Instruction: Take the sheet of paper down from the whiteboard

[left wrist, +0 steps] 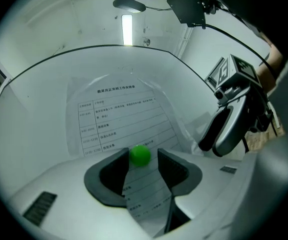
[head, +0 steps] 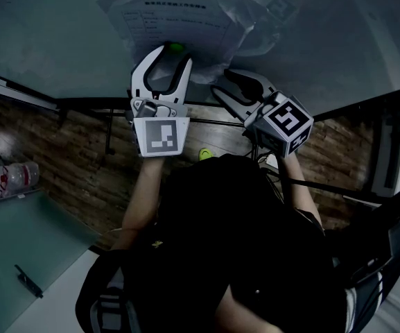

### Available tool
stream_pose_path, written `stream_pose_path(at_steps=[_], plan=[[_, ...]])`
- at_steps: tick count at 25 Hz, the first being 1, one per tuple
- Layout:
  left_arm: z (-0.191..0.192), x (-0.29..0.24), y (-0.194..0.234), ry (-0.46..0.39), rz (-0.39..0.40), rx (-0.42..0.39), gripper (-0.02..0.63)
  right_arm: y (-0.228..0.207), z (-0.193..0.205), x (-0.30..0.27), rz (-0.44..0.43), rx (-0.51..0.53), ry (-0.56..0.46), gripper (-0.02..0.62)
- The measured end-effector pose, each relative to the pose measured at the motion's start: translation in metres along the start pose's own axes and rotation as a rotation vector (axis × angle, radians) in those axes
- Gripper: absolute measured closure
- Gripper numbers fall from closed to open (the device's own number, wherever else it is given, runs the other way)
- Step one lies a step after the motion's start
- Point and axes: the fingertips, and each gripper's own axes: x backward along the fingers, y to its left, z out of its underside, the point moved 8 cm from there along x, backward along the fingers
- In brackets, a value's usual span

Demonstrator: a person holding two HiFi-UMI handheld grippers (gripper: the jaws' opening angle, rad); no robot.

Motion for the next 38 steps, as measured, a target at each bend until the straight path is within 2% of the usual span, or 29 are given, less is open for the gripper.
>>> stream_pose_path(at_steps=[6,14,22,35,38], plan=[[0.000,-0.001,0.003,0.003,-0.037,-0.025,0.456,-0.007,0.009,0.002,0.008,-0.035,0.022,0.420],[-0.001,-0.001,0.001,0.009,-0.053,-0.039,0.463,-0.014,0.017,0.004,0.027,-0.078,0.029,0.414],[-0.001,-0.001,0.002,0.014,-0.045,-0.042,0.463,-0.018,0.019,-0.006,-0.006,-0.112,0.008,0.414],[-0.002,0.001,0.002,0.013,-0.030,-0.035,0.463,-0.013,0.008,-0.016,-0.086,-0.137,-0.095,0.417],[-0.003,0.001,0.000,0.007,-0.026,-0.024,0.463,-0.017,0.009,-0.013,-0.096,-0.205,-0.123,0.451]])
